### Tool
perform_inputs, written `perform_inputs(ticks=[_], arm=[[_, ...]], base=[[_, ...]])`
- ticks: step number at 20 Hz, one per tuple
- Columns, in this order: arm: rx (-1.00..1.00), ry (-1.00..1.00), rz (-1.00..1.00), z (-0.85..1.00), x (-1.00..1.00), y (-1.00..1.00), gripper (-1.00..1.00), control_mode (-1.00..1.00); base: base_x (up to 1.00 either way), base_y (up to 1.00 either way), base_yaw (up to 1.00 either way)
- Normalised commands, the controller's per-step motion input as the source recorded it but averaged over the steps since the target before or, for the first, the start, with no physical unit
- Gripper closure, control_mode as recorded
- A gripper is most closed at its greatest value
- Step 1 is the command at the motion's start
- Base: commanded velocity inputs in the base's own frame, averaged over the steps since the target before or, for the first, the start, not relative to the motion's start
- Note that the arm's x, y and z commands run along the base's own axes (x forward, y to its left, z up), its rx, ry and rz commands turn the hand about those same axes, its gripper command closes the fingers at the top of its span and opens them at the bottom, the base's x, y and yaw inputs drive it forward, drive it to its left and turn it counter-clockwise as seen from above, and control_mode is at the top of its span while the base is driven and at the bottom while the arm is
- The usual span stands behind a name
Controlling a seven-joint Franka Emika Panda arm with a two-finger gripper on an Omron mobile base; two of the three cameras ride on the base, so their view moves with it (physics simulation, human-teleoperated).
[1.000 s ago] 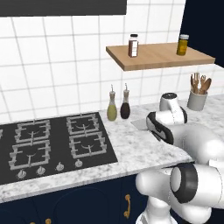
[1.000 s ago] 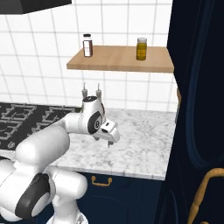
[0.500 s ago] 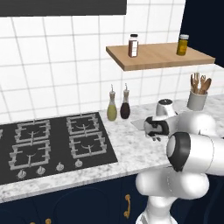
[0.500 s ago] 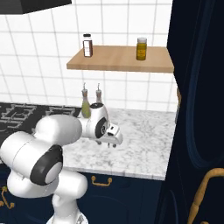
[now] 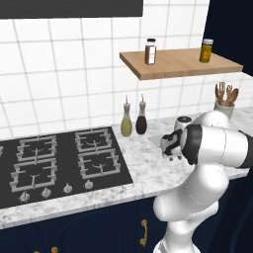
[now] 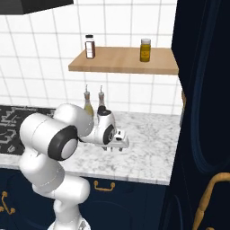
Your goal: Put the cucumber and lime in the pot. Retrieve the spatula and lightly stir the vegetables in the pot.
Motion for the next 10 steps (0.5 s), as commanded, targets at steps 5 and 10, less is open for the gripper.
perform_inputs(ticks=[5,10], arm=[[0.0,0.0,0.11,-0.42,0.27,0.0,1.0,-1.0],[0.01,0.02,0.08,-0.29,0.07,0.02,1.0,-1.0]], base=[[0.0,0.0,0.0],[0.0,0.0,0.0]])
